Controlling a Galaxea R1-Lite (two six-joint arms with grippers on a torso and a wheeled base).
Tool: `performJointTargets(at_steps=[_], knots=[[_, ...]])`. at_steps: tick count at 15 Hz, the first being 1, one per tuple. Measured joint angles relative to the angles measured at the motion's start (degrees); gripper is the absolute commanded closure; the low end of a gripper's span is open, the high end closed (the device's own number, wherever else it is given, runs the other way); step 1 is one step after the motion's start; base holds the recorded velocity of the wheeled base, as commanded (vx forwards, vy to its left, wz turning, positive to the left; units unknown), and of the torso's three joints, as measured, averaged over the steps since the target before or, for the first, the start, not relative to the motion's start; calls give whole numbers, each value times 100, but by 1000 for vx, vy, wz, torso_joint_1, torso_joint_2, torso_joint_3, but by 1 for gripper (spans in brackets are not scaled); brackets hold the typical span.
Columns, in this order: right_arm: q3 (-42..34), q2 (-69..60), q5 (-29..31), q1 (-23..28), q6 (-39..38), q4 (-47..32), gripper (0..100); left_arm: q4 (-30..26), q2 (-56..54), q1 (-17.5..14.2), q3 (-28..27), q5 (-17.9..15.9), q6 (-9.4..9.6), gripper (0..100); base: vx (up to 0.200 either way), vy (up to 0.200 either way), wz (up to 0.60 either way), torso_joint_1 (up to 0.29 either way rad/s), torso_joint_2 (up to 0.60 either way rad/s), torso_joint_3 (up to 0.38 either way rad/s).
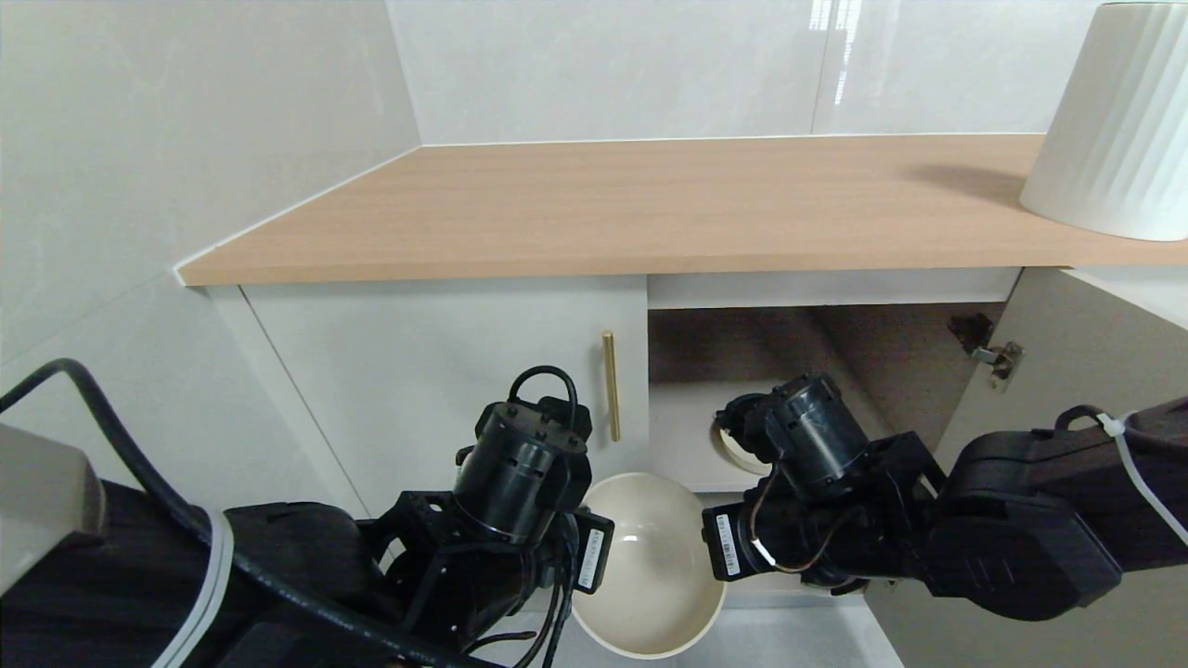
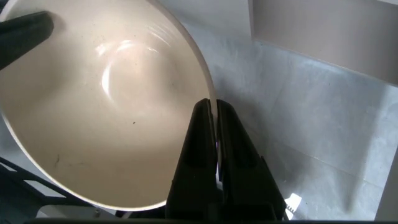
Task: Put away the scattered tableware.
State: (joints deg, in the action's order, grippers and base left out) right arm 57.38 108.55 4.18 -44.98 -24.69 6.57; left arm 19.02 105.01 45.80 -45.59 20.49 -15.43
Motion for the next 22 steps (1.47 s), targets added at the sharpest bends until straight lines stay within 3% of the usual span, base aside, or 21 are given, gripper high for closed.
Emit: performJointTargets(at_steps=[1, 2, 10, 13, 18, 22], knots=[[0, 0, 0, -2, 0, -1, 100, 0, 1, 0, 0, 0, 0, 100, 0, 0, 0, 0, 0, 0], [0, 0, 0, -2, 0, -1, 100, 0, 1, 0, 0, 4, 0, 0, 0, 0, 0, 0, 0, 0], [28, 22, 473, 129, -224, 10, 100, 413, -16, -71, 12, 249, -46, 0, 0, 0, 0, 0, 0, 0], [72, 39, 719, 552, -460, 12, 100, 532, -63, -140, 30, 274, -46, 0, 0, 0, 0, 0, 0, 0], [627, 419, 1070, 1679, -1324, -11, 100, 534, -176, -160, 32, 279, -44, 0, 0, 0, 0, 0, 0, 0], [1062, 990, 1477, 1977, -1765, 34, 100, 532, -208, -160, 34, 279, -40, 0, 0, 0, 0, 0, 0, 0]])
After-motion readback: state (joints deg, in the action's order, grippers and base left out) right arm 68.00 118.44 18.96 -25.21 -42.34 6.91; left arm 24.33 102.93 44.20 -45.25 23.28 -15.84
